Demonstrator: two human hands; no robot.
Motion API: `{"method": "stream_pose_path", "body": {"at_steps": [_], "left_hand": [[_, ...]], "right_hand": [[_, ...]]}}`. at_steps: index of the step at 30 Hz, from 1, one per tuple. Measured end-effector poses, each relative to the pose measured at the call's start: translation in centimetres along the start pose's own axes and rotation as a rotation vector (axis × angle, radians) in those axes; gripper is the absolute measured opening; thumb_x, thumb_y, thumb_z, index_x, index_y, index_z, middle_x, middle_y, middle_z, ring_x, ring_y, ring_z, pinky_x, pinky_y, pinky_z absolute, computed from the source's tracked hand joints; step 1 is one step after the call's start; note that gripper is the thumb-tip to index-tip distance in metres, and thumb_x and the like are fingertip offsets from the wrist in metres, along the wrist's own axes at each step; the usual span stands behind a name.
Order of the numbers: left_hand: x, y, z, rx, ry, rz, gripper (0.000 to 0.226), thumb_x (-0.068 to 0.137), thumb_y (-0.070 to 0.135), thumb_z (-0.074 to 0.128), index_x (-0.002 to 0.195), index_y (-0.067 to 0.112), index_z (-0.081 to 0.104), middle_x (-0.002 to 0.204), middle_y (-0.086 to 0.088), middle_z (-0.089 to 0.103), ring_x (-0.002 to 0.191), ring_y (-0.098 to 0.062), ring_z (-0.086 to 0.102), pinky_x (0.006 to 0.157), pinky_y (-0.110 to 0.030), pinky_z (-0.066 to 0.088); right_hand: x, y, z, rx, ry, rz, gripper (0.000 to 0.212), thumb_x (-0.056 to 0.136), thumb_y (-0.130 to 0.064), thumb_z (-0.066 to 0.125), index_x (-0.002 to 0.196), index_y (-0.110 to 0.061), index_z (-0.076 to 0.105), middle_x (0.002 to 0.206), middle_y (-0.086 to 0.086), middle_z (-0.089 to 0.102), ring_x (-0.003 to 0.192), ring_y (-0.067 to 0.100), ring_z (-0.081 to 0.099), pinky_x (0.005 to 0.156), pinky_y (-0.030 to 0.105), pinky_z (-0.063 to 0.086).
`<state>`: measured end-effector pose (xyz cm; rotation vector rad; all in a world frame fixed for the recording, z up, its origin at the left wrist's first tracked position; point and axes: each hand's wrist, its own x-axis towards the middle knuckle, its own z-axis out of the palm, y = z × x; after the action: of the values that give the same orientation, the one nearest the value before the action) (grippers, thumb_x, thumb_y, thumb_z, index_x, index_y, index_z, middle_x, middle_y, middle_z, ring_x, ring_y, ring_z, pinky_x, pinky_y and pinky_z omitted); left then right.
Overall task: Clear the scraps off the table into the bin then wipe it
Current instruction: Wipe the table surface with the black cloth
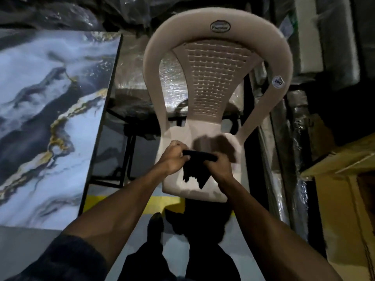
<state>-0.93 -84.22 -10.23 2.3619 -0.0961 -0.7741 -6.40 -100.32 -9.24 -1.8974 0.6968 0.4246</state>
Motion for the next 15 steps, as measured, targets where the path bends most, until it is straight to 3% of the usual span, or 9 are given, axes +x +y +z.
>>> {"method": "stream_pose_path", "body": {"at_steps": [3, 6, 8, 12, 15], "left_hand": [[1.7, -0.9, 1.6, -0.187, -0.038, -0.116, 0.007, 0.093, 0.018, 0.061, 0.090, 0.021, 0.055, 0.091, -0.001, 0.058, 0.092, -0.020, 0.055, 0.074, -0.028, 0.040], [3.9, -1.8, 3.8, -0.343, -0.004, -0.226, 0.012, 0.096, 0.021, 0.057, 0.103, 0.014, 0.052, 0.086, -0.002, 0.057, 0.084, -0.020, 0.056, 0.074, -0.030, 0.043], [5.4, -2.5, 5.2, -0.464, -0.002, -0.297, 0.019, 0.096, 0.019, 0.057, 0.111, 0.012, 0.048, 0.088, -0.005, 0.055, 0.085, -0.019, 0.055, 0.074, -0.025, 0.044], [8.6, -3.5, 7.5, -0.602, -0.060, -0.400, 0.039, 0.090, -0.003, 0.051, 0.121, 0.019, 0.041, 0.086, 0.000, 0.051, 0.069, -0.006, 0.048, 0.049, -0.011, 0.039], [10.7, -4.7, 9.2, -0.579, -0.039, -0.374, 0.050, 0.084, -0.011, 0.048, 0.123, 0.021, 0.040, 0.101, -0.011, 0.059, 0.081, -0.018, 0.057, 0.061, -0.020, 0.048]], "right_hand": [[2.3, 1.7, 0.2, 0.075, -0.078, 0.016, 0.016, 0.086, -0.009, 0.059, 0.096, -0.022, 0.060, 0.091, -0.001, 0.067, 0.090, 0.020, 0.065, 0.080, 0.034, 0.054], [5.2, 3.9, 1.5, 0.138, -0.017, 0.073, 0.020, 0.091, -0.012, 0.060, 0.105, -0.019, 0.048, 0.097, -0.003, 0.061, 0.095, 0.019, 0.059, 0.079, 0.029, 0.049], [7.2, 5.2, 2.4, 0.144, 0.010, 0.115, 0.026, 0.093, -0.018, 0.059, 0.112, -0.019, 0.041, 0.109, 0.005, 0.060, 0.100, 0.022, 0.057, 0.090, 0.038, 0.049], [11.3, 7.6, 4.0, 0.200, -0.022, 0.204, 0.054, 0.094, -0.020, 0.058, 0.140, -0.020, 0.029, 0.122, 0.009, 0.055, 0.112, 0.031, 0.057, 0.101, 0.049, 0.047], [14.1, 8.5, 4.6, 0.225, -0.016, 0.246, 0.077, 0.090, -0.015, 0.059, 0.152, -0.028, 0.016, 0.137, 0.011, 0.050, 0.120, 0.034, 0.054, 0.104, 0.050, 0.045]]}}
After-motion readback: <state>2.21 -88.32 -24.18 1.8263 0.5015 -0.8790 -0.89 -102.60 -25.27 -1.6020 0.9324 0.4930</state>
